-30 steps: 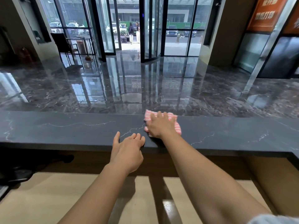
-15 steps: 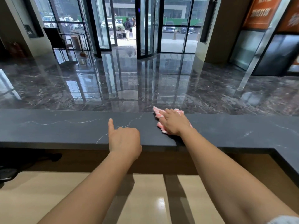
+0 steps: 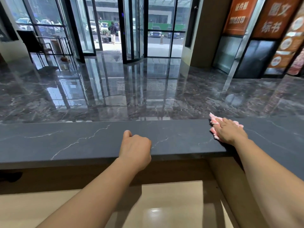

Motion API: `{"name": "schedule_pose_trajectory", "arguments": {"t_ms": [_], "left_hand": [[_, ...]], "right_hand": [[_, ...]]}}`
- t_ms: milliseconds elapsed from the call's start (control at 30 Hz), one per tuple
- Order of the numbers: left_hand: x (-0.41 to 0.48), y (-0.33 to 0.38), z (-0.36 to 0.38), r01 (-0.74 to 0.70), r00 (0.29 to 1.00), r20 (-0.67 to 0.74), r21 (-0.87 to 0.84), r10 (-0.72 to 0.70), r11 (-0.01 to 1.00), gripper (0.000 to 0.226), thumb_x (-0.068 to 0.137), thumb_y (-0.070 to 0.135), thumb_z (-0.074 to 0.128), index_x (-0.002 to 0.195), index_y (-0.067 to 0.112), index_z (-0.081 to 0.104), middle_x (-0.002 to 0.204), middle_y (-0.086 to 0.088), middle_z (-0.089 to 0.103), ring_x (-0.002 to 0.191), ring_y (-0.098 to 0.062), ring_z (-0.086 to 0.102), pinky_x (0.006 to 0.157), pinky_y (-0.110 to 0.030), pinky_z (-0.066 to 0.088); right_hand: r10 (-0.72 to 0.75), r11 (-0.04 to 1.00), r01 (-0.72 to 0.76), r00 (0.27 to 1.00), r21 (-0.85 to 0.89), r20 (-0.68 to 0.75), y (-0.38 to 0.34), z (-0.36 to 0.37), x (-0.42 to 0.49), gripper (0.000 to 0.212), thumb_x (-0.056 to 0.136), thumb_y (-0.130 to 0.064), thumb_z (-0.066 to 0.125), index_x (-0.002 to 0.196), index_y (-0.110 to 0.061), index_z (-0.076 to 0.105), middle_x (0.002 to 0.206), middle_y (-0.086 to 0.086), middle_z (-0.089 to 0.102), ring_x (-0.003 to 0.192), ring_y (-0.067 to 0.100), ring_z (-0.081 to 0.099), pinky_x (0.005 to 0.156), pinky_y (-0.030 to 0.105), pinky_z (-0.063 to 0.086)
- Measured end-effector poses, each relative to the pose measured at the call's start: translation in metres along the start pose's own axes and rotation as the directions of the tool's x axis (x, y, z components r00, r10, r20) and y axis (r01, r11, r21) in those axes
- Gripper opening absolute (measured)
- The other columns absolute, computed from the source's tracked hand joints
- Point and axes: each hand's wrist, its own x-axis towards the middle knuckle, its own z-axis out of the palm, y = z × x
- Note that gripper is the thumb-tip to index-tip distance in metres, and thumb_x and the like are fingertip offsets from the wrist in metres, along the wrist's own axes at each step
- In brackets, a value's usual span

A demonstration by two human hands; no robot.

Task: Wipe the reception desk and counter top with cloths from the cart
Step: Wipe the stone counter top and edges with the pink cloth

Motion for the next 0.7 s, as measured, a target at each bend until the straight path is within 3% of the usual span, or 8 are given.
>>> {"name": "schedule_pose_trajectory", "arguments": {"t_ms": [100,233,367,533,700], "left_hand": [[0.004,0.000,0.000,0.000,1.000,0.027,-0.012,0.000,1.000,0.022,0.088,0.014,0.047,0.085,0.024,0.065,0.082,0.003,0.066,0.082,-0.021,0.057,0.078,-0.037,0.017],[0.009,-0.006,0.001,0.014,0.995,0.099,-0.121,-0.002,0.993,0.029,0.085,0.010,0.048,0.097,0.026,0.069,0.108,0.002,0.069,0.102,-0.021,0.059,0.091,-0.038,0.020],[0.009,-0.009,-0.001,0.051,0.987,0.161,-0.196,-0.019,0.979,0.037,0.088,0.007,0.045,0.110,0.025,0.068,0.114,0.000,0.068,0.111,-0.021,0.056,0.105,-0.038,0.014],[0.006,-0.008,-0.005,0.096,0.978,0.204,-0.234,-0.048,0.968,0.043,0.090,0.006,0.043,0.119,0.028,0.065,0.121,0.001,0.066,0.119,-0.020,0.053,0.110,-0.037,0.010],[0.004,-0.007,-0.010,0.112,0.979,0.194,-0.219,-0.069,0.969,0.031,0.093,0.017,0.046,0.109,0.032,0.068,0.100,0.008,0.067,0.104,-0.017,0.055,0.108,-0.036,0.018]], "right_hand": [[0.052,0.999,-0.052,0.999,0.003,0.018,0.002,0.001,0.000,0.056,0.102,-0.045,0.030,0.155,-0.029,0.019,0.158,0.005,0.025,0.144,0.027,0.024,0.116,0.048,0.018],[0.081,0.995,-0.082,0.997,0.062,0.015,-0.020,0.003,-0.007,0.050,0.102,-0.038,0.028,0.150,-0.026,0.031,0.158,0.006,0.025,0.144,0.028,0.023,0.115,0.052,0.021],[-0.024,0.998,0.023,1.000,0.061,0.013,-0.062,0.004,-0.032,0.050,0.103,-0.038,0.027,0.152,-0.026,0.027,0.163,0.003,0.014,0.149,0.025,0.013,0.117,0.049,0.017],[-0.211,0.974,0.210,0.977,0.078,0.003,-0.137,0.007,-0.075,0.053,0.103,-0.038,0.029,0.154,-0.026,0.021,0.163,0.006,0.008,0.150,0.026,0.007,0.119,0.051,0.009],[-0.357,0.930,0.359,0.933,0.079,-0.038,-0.189,0.017,-0.103,0.060,0.100,-0.036,0.044,0.153,-0.025,0.018,0.163,0.006,0.008,0.150,0.025,0.005,0.119,0.051,0.009]]}}
